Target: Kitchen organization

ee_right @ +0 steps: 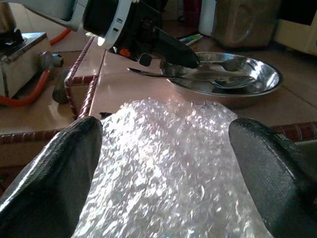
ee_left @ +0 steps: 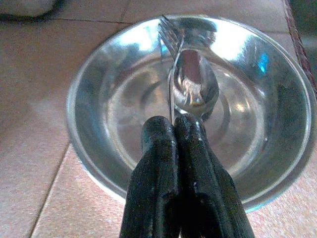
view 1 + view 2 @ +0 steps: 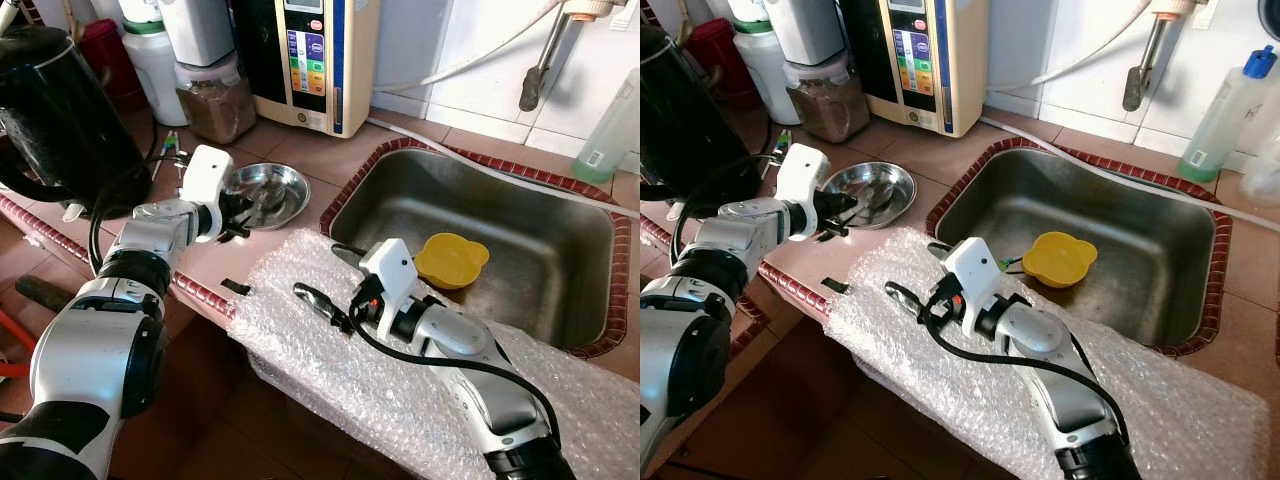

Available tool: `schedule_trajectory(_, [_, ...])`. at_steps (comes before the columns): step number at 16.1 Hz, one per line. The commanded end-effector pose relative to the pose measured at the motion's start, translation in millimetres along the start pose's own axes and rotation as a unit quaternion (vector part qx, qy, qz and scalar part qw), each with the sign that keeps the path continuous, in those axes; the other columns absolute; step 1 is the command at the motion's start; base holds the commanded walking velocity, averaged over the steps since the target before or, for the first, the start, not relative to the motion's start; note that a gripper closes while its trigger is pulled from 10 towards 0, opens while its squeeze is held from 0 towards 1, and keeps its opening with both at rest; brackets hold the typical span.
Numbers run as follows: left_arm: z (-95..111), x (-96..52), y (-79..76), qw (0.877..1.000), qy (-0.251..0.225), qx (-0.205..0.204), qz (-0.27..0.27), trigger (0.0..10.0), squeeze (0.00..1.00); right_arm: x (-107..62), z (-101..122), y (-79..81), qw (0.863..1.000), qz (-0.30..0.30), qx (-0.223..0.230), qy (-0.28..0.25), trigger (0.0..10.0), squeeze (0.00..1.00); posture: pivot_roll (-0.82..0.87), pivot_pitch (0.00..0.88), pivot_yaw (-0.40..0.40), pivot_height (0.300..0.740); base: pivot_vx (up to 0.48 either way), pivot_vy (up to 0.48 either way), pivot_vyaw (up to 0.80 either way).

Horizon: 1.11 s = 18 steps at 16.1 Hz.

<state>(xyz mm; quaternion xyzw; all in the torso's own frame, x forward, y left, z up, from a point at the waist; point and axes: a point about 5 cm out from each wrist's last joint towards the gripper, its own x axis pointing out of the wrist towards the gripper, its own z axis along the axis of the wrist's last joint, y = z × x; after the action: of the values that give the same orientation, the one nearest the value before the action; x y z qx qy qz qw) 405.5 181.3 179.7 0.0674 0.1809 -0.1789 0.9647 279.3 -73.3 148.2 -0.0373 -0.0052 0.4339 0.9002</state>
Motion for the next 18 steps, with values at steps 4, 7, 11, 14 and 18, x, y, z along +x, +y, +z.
schedule_trajectory(4, [35, -6.9, 7.9, 0.993, -0.102, 0.026, 0.054, 0.0, 0.0, 2.6, 0, -2.3, 1.0, -0.007, -0.008, -0.004, 10.0, 0.0, -0.08, 0.056, 0.083, 0.74, 0.0, 0.0, 0.0])
schedule_trajectory(7, [35, -7.0, 5.2, 0.99, -0.126, 0.012, 0.063, 0.0, 0.0, 3.5, 0, -3.7, 1.0, -0.011, -0.009, -0.005, 10.0, 0.0, -0.07, 0.052, 0.077, 0.74, 0.0, 0.0, 0.0])
schedule_trajectory(11, [38, -7.4, -0.6, 0.986, -0.155, -0.008, 0.068, 0.0, 0.0, 5.8, -1, -6.2, 1.0, -0.013, -0.013, -0.005, 10.0, 0.0, -0.07, 0.044, 0.073, 0.74, 0.0, 0.0, 0.0])
schedule_trajectory(14, [35, -6.8, -3.4, 0.986, -0.149, 0.011, 0.073, 0.0, 0.0, 7.2, -1, -6.5, 1.0, -0.012, -0.014, -0.005, 10.0, 0.0, -0.06, 0.038, 0.073, 0.74, 0.0, 0.0, 0.0])
schedule_trajectory(18, [23, -7.0, 6.4, 0.987, -0.125, 0.006, 0.105, 1.6, 0.0, 9.1, -3, -5.6, 1.0, -0.011, -0.016, -0.004, 10.0, 0.0, -0.06, 0.031, 0.075, 0.74, 0.0, 0.0, 0.0])
